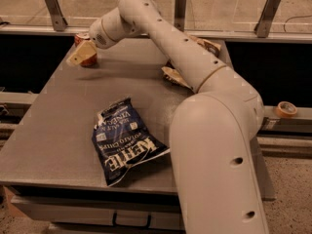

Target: Move coke can near brown chip bag

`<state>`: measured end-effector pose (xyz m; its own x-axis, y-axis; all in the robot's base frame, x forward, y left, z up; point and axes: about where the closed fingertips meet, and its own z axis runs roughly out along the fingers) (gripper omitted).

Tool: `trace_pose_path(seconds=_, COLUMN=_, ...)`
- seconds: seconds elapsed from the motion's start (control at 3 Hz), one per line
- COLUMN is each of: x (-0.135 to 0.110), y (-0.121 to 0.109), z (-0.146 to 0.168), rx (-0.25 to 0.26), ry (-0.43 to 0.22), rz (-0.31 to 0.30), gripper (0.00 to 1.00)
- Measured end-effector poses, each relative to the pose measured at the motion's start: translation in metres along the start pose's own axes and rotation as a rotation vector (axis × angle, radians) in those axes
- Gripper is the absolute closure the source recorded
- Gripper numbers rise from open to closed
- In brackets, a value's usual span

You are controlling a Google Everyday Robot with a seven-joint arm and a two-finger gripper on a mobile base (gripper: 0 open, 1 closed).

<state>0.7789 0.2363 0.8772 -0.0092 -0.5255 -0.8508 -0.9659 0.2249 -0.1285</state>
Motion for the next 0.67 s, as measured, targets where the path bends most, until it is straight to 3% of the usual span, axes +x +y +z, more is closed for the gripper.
trace_pose_path(seconds=0.67, x=-0.0094, y=-0.0181, z=0.0026, rx=0.071, ry=-0.047, rz=0.011, gripper=0.5)
